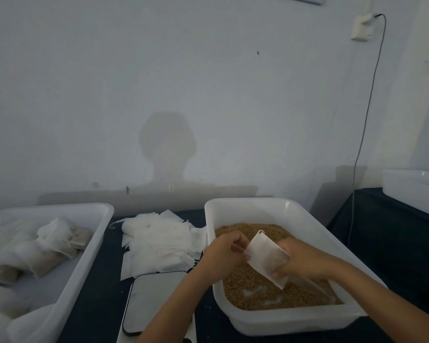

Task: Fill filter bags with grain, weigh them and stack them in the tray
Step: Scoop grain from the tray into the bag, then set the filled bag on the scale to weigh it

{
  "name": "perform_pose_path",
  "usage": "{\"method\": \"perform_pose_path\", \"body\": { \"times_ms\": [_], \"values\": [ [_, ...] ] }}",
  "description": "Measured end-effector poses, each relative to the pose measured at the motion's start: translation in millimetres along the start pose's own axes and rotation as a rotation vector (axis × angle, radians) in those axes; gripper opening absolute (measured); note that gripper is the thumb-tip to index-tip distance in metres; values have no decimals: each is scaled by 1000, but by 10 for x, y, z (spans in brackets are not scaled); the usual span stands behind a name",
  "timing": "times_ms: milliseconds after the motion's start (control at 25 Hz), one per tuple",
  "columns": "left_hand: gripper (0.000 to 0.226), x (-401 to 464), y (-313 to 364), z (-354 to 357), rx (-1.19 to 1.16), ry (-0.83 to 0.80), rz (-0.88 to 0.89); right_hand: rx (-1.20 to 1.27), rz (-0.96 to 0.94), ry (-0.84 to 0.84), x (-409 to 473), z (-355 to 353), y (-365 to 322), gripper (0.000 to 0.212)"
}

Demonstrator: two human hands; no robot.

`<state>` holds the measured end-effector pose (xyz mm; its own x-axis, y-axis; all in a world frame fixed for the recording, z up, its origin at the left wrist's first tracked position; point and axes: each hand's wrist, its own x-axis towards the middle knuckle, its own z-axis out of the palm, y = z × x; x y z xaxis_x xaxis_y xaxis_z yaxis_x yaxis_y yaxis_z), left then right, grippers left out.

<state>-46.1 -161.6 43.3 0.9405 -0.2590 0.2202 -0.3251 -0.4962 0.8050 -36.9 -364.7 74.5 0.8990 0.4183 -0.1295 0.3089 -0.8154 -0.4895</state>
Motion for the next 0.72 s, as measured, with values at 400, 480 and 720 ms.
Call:
{"method": "perform_pose_path", "body": {
  "times_ms": [400, 480, 720],
  "values": [
    [10, -61, -17, -9, 53, -45, 51, -261, 47, -141, -33, -111, -110, 36],
    [13, -59, -25, -2, 55, -42, 53, -246, 51, -152, -27, -123, -110, 36],
    [11, -50, -32, 45, 65, -74, 49, -294, 60, -179, -35, -175, -83, 33]
  ]
}}
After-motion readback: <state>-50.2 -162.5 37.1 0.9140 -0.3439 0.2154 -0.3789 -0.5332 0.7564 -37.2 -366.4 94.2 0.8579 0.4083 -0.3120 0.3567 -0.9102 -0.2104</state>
